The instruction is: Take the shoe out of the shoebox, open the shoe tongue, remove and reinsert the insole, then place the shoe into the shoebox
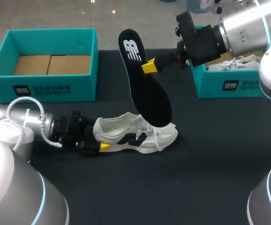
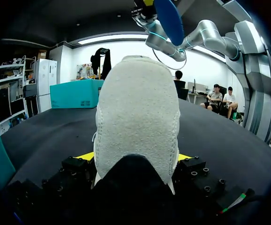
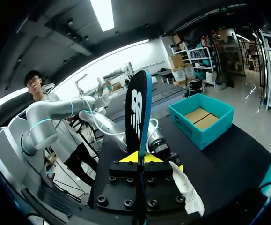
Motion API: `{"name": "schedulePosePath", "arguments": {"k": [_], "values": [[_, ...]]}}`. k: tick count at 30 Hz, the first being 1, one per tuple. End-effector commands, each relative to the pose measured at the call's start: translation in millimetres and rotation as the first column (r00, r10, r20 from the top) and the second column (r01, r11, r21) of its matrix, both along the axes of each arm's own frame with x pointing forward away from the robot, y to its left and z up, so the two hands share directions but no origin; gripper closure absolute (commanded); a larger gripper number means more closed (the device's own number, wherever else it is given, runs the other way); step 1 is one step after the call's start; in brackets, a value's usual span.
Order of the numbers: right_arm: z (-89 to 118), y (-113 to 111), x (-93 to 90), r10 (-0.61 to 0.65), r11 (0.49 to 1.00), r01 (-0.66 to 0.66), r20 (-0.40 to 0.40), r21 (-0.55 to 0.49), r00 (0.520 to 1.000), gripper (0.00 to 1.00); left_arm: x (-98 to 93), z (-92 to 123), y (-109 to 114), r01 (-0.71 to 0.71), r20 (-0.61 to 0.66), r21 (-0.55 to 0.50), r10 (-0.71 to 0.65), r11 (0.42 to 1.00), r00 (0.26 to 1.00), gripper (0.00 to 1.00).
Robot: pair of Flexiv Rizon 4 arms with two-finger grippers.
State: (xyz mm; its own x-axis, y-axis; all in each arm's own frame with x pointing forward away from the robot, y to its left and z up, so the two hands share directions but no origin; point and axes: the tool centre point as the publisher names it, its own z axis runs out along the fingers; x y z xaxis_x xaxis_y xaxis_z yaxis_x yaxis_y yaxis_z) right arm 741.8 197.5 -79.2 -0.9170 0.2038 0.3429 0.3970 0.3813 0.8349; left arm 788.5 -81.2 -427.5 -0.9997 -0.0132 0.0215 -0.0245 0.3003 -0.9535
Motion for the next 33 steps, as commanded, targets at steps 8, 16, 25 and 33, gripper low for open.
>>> {"name": "schedulePosePath", "arguments": {"k": [8, 16, 25, 33], "values": [[-1.7, -2.3, -4.8, -0.015, 1.0, 0.015, 0.007, 0.002, 1.0, 1.0, -0.3, -2.7, -0.3, -0.003, 0.002, 0.001, 0.003, 1.0, 1.0, 1.0], [17.3, -42.0, -9.6, -0.137, 0.986, 0.148, -0.139, 0.073, 0.981, 1.0, -0.3, -2.7, -0.3, -0.003, 0.002, 0.001, 0.003, 1.0, 1.0, 1.0], [38.6, -71.2, -36.5, -0.219, 0.961, 0.245, -0.193, 0.127, 0.957, 1.0, -0.3, -2.7, -0.3, -0.003, 0.002, 0.001, 0.003, 1.0, 1.0, 1.0], [41.4, -75.4, -59.2, -0.235, 0.959, 0.26, -0.202, 0.112, 0.951, 1.0, -0.3, -2.7, -0.3, -0.003, 0.002, 0.001, 0.003, 1.0, 1.0, 1.0]]}}
